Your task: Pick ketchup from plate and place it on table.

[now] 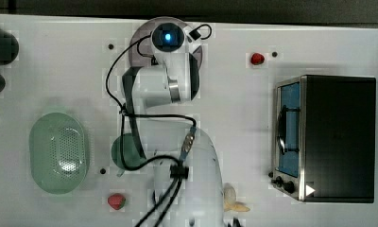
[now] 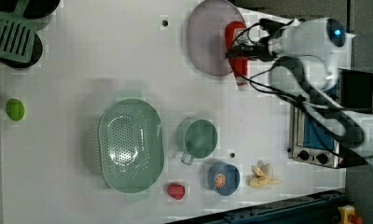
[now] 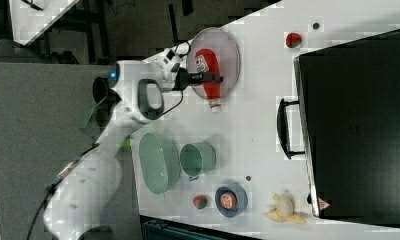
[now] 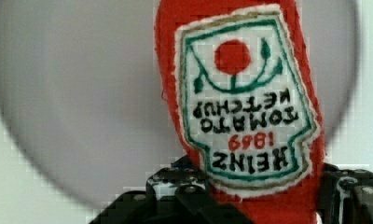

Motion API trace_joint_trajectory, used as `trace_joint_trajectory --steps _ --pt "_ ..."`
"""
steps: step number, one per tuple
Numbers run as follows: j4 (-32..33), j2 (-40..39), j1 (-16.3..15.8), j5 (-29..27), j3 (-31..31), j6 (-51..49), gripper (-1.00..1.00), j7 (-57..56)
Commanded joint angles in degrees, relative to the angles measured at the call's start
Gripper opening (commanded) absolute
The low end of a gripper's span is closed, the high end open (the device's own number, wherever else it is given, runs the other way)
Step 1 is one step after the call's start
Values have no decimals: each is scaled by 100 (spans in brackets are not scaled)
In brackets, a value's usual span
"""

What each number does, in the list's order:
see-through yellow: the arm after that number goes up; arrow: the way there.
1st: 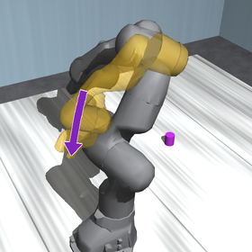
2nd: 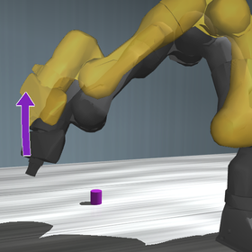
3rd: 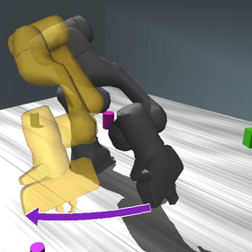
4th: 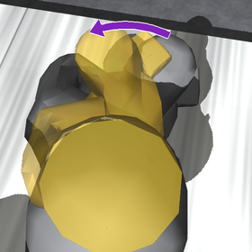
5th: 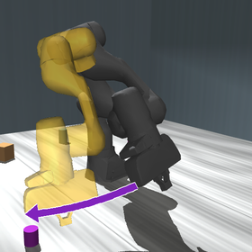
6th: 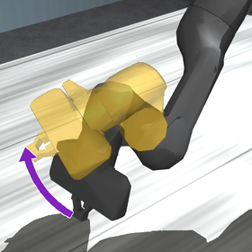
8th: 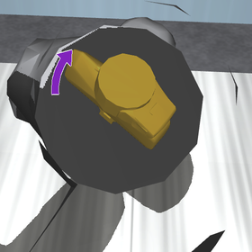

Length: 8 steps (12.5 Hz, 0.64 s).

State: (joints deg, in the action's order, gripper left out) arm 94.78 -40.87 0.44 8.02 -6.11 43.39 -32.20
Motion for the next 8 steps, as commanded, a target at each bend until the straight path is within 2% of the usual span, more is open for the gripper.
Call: trace_joint_trajectory --steps 1,4,8 --pt "-287 1302 127 11 -56 -1162 20 435" --pt "-146 1946 210 -12 12 -2263 20 937" --pt "833 2871 377 -91 70 -2429 20 2048"
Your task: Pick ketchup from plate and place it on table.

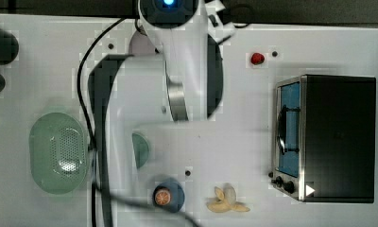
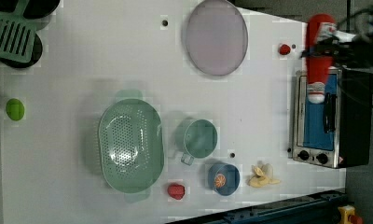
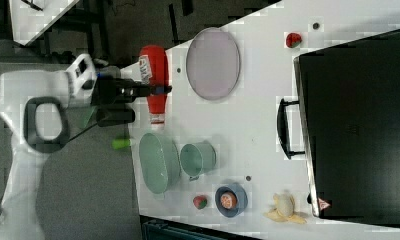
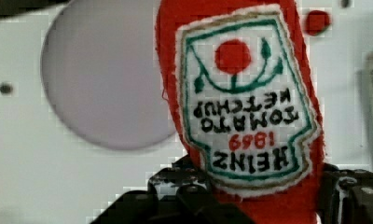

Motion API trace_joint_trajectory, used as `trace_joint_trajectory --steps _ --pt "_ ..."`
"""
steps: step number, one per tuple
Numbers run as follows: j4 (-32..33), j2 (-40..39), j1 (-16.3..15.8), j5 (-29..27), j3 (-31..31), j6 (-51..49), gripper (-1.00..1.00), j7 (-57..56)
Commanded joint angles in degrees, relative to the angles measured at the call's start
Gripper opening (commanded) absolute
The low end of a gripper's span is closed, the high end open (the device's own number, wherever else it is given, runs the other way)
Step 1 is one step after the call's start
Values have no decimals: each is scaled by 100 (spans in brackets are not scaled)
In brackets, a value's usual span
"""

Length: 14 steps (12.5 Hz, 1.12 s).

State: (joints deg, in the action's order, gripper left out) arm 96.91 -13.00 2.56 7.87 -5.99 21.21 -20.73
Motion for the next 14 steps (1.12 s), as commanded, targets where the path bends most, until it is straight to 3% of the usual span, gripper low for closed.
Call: trace_joint_trajectory --steps 1,6,13,14 --pt "954 303 198 -78 64 -150 20 977" --pt "2654 964 319 -374 226 1274 20 986" --pt "4016 349 352 -670 336 3442 20 988" --pt "4118 235 351 -670 339 3579 28 988"
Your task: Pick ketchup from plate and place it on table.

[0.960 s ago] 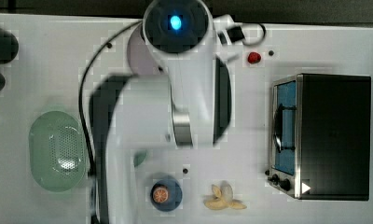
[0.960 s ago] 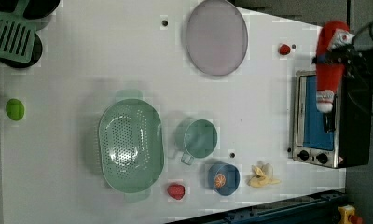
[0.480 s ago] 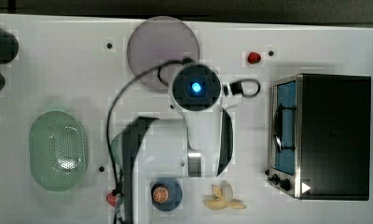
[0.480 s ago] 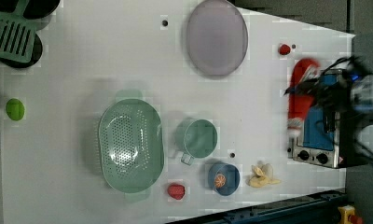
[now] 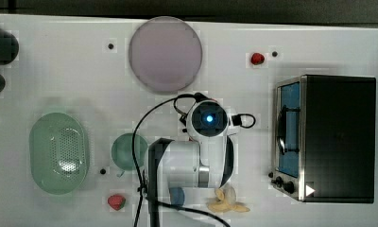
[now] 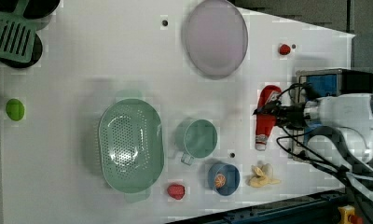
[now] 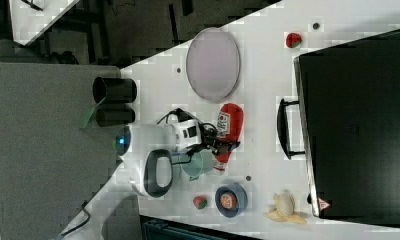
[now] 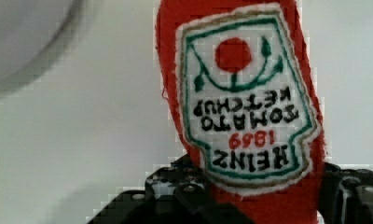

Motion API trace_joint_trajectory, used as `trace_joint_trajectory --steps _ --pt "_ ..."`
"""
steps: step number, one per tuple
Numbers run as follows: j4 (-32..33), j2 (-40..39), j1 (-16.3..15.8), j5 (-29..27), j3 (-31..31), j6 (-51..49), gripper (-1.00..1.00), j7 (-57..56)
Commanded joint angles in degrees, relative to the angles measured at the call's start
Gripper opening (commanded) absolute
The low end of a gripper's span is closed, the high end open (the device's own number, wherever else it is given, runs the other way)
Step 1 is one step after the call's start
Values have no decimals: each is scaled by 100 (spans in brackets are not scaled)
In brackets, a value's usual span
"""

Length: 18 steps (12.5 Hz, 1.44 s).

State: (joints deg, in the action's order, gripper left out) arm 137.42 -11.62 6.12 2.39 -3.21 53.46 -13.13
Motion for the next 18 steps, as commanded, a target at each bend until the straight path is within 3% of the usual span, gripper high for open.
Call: trace_joint_trajectory --steps 1,3,4,8,10,18 --pt "130 10 -13 -122 60 486 48 228" --pt "190 -24 -14 -122 60 655 93 228" --pt "170 23 -12 -122 61 646 100 228" --pt "-159 661 -14 -122 61 359 100 259" --pt "-560 1034 -15 -122 61 -486 100 265" --pt "-3334 1471 -22 -204 62 -4024 100 872"
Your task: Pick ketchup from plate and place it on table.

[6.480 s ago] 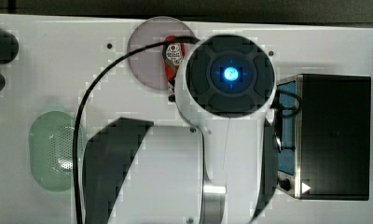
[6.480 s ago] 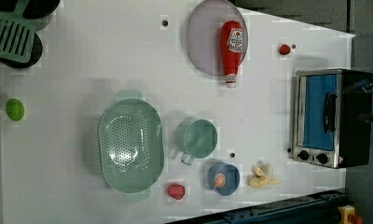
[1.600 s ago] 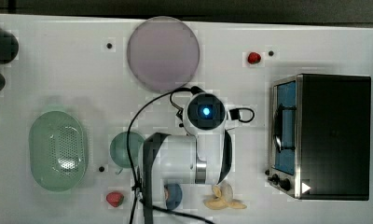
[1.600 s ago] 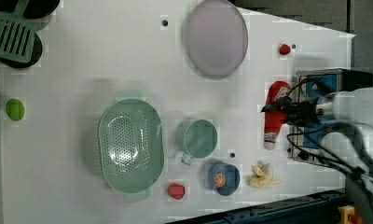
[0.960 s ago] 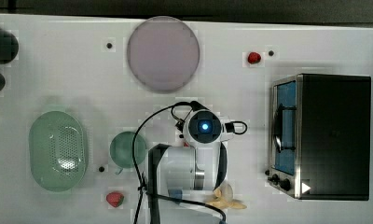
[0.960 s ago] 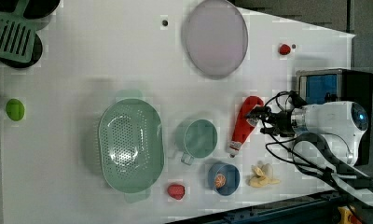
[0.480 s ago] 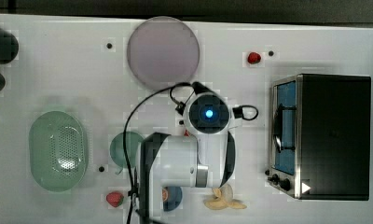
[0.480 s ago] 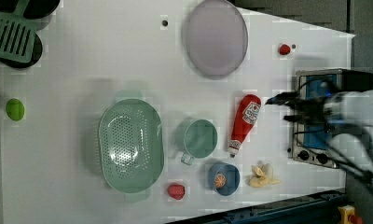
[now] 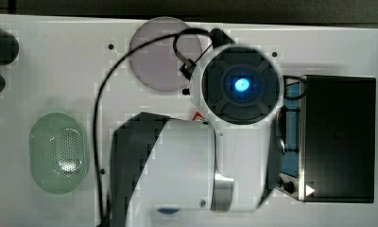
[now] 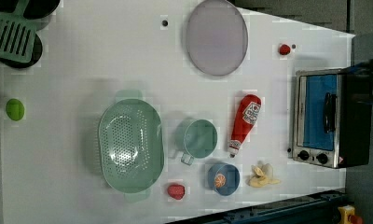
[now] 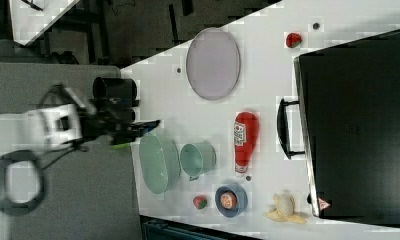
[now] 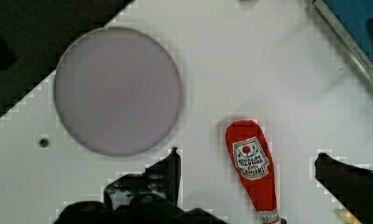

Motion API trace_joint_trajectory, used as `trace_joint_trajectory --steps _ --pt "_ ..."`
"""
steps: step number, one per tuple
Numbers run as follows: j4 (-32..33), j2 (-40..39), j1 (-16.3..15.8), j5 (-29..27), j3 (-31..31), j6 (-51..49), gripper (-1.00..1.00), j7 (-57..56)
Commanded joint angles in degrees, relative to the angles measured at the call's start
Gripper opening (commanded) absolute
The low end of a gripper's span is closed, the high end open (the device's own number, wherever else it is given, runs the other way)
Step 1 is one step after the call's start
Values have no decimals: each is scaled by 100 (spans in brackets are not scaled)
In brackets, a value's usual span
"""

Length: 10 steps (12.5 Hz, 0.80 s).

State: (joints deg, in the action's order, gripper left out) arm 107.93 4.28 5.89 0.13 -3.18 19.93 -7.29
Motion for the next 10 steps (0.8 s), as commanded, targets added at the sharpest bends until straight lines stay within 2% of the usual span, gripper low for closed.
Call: trace_joint_trajectory --steps 1,4,10 --pt "-618 -119 6 23 68 -1080 100 287" --pt "-948 -112 3 23 67 -1716 100 286" --pt "-906 -131 3 23 67 -1689 100 286"
